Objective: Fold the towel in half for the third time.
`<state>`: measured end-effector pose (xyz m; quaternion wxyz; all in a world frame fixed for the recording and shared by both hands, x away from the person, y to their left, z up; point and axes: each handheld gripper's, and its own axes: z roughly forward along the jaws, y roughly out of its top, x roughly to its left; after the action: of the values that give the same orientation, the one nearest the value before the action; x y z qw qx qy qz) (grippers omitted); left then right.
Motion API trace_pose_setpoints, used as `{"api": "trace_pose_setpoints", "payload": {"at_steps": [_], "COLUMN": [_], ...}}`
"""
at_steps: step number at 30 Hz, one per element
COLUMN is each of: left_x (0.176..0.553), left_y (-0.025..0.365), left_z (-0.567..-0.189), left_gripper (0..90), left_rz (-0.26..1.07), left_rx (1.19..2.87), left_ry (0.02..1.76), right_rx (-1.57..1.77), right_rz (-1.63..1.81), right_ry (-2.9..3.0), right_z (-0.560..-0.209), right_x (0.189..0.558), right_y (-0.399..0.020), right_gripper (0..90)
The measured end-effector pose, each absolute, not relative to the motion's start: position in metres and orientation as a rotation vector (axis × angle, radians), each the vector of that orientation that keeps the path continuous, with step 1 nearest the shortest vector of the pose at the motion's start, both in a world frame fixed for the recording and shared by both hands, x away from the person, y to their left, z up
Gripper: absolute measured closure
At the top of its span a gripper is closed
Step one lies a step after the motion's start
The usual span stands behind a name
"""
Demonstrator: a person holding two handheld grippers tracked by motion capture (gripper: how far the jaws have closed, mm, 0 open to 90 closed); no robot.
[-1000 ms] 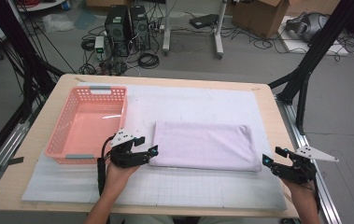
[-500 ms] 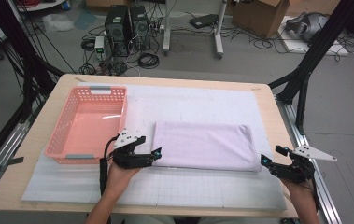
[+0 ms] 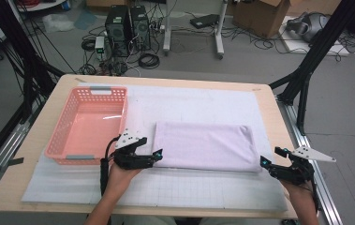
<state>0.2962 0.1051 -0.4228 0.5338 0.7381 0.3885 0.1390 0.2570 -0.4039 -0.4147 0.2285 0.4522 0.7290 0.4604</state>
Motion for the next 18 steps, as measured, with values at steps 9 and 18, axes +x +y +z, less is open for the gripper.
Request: {"api": "trace_pose_setpoints", "payload": {"at_steps": [9, 18], "left_x": [0.298, 0.299], "left_y": [0.104, 0.105], "left_z": [-0.429, -0.438], "left_gripper": [25.5, 34.9], "left_rz": [0.348, 0.300], "left_rx": [1.806, 1.874], "left_ry": [1.016, 1.100], "right_rx": [1.236, 1.199], "right_rz": [1.305, 1.303], "right_ry": [2.022, 2.073], "right_z": [-0.416, -0.418], "right_x": [0.262, 0.268], "right_y": [-0.400, -0.384], "right_gripper": [22.0, 22.1]}}
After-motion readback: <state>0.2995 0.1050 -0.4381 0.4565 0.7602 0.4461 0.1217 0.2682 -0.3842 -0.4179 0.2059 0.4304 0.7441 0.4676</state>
